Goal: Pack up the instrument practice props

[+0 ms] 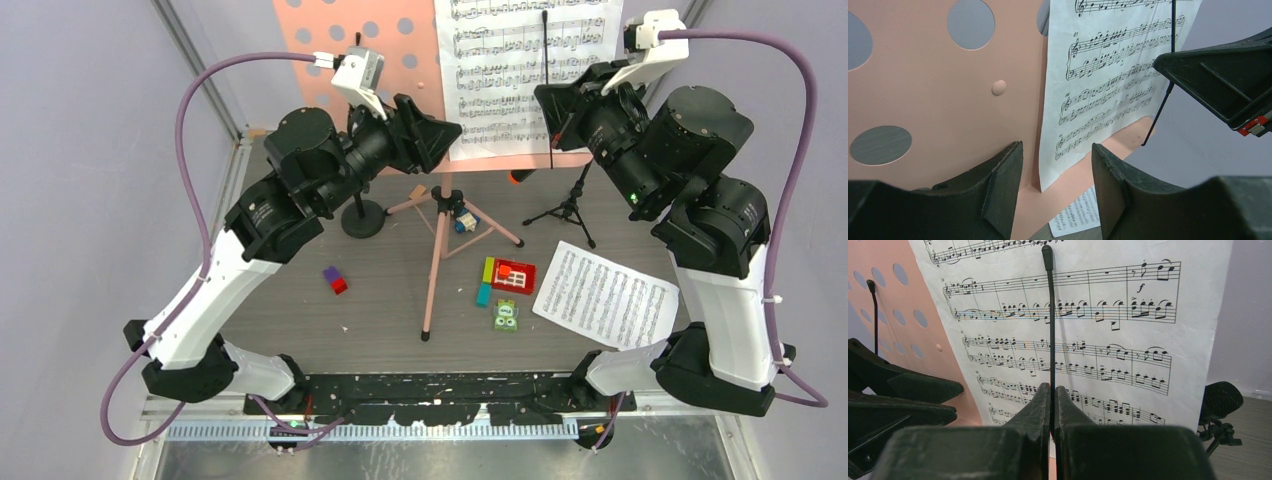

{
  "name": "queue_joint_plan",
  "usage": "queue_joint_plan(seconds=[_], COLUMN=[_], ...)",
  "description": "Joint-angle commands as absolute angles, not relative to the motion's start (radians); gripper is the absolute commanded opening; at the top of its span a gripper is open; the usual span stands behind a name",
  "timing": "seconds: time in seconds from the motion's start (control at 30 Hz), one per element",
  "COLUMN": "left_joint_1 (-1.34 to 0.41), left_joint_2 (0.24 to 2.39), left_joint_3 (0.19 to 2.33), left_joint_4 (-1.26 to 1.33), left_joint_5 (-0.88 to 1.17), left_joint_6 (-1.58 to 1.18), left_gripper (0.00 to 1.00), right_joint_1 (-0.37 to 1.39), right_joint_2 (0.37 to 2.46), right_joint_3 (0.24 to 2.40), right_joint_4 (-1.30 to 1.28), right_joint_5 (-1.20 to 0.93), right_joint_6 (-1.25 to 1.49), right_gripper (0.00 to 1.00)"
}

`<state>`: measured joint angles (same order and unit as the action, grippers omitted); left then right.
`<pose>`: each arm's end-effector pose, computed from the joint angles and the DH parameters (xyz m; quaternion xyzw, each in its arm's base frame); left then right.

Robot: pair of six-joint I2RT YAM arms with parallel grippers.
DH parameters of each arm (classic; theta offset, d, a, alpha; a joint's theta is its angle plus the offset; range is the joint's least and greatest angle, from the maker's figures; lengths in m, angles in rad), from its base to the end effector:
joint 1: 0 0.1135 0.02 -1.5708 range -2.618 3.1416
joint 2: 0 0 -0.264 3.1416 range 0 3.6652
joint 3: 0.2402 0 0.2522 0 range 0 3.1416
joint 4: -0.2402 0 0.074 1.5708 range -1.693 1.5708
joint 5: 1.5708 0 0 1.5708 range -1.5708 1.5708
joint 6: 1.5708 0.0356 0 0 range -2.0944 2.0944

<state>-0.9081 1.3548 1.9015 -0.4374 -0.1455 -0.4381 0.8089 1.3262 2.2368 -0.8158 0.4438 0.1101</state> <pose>0.1579 -0.1940 0.5619 0.1024 0.6600 -0.4251 0.6110 0.1247 0.1085 0.6100 -0.0717 0.6724 0.1873 0.7125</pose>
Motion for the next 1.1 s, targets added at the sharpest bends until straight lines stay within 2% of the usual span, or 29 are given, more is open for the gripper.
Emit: queue_joint_plan(seconds=[0.0,0.63,1.07], left_joint_1=[-0.91,-0.91,-0.91], left_joint_2=[1.367,1.39,1.366], left_joint_3=[1.901,1.887,1.85], left_joint_4=[-0.373,-0.351,-0.308], left_joint_5=[-0.135,-0.07,-0.058], left_joint_6=[-0.448,-0.458,-0.456], left_gripper=[0.55,0.52,0.34], right_joint_1=[0.81,0.81,0.81], right_joint_2=[1.315,1.317,1.316], right_joint_3=[2.222,2.222,2.199], right_joint_4=[-0.777,-0.779,-0.772], right_joint_5=[0.433,0.422,0.413], right_joint_6=[0.098,0.087,0.094], right_gripper=[0.0,0.01,0.01])
